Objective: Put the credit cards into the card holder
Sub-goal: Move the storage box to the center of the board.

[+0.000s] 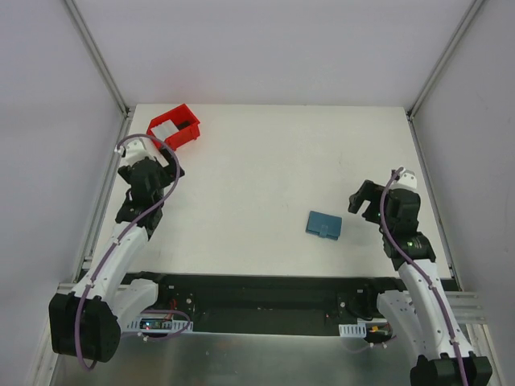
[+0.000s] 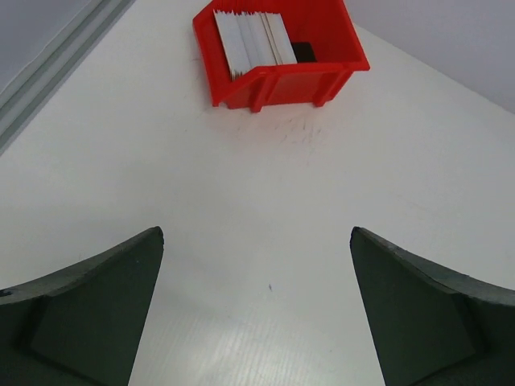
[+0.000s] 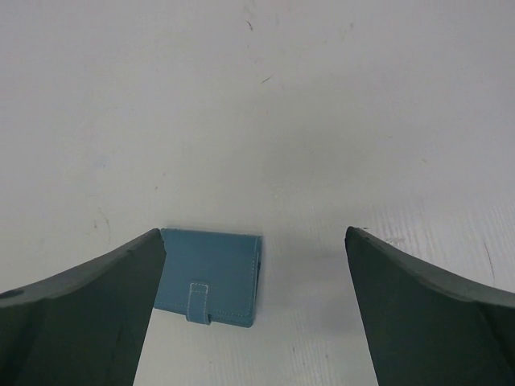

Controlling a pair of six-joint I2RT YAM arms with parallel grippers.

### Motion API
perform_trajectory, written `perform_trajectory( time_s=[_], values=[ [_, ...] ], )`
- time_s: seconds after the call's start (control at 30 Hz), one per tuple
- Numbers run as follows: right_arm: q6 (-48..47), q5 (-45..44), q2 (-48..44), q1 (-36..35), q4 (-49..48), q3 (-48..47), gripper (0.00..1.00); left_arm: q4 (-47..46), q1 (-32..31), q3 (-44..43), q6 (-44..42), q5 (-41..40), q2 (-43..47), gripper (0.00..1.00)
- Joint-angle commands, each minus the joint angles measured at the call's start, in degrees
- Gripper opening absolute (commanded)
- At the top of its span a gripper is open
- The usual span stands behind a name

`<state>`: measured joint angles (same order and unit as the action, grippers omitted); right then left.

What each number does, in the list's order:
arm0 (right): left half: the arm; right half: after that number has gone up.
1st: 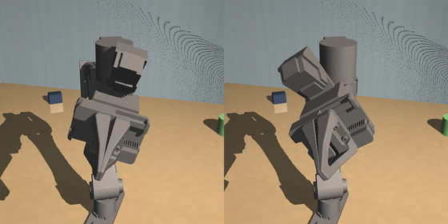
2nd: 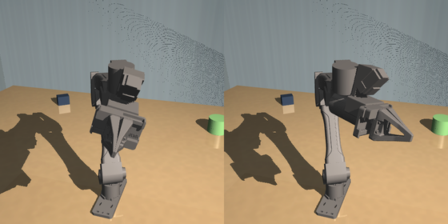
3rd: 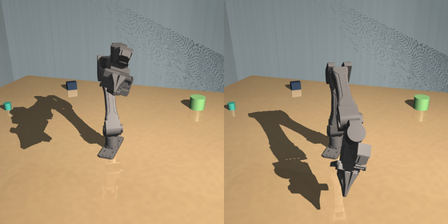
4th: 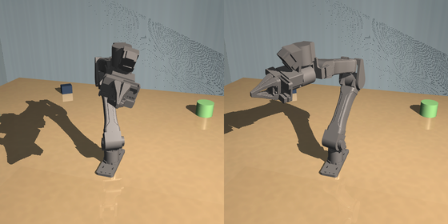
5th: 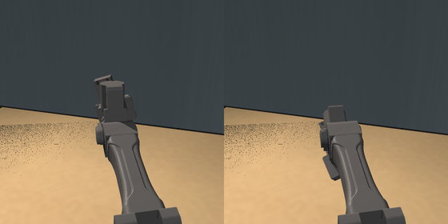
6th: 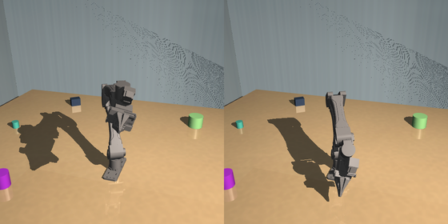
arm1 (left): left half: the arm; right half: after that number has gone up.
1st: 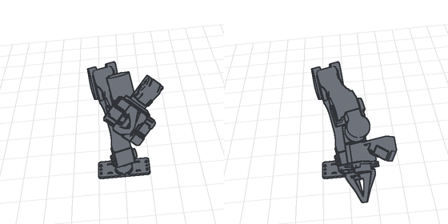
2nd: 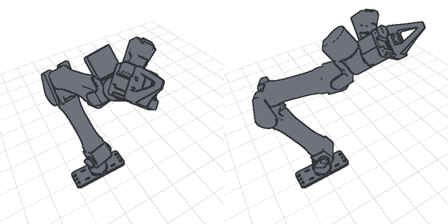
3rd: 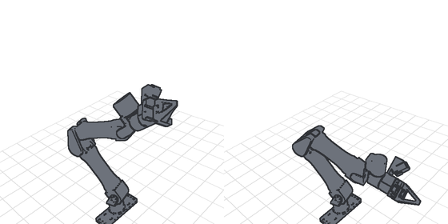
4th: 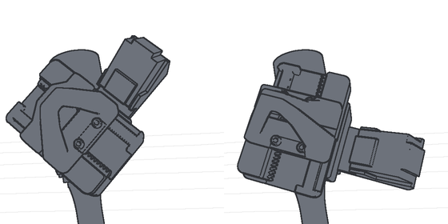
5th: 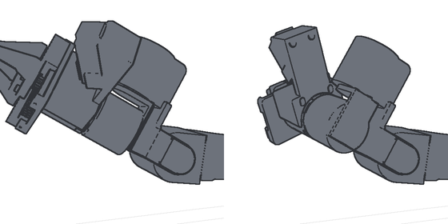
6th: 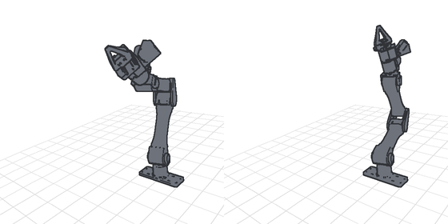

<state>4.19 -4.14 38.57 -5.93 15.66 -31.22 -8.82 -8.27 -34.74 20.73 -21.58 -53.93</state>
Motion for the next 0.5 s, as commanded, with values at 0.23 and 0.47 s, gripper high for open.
perform_trajectory(
  time_s=[0.23,0.47],
  values=[
    [0.65,3.53,0.01,-0.22,2.44,-3.84,0.96,6.8,1.15,-6.74,8.19,8.39,-0.03,0.99],
    [-1.9,7.74,4.32,-0.22,7.36,-7.62,0.96,8.55,1.59,-15.86,-1.55,18.23,-7.4,0.99]
  ],
)
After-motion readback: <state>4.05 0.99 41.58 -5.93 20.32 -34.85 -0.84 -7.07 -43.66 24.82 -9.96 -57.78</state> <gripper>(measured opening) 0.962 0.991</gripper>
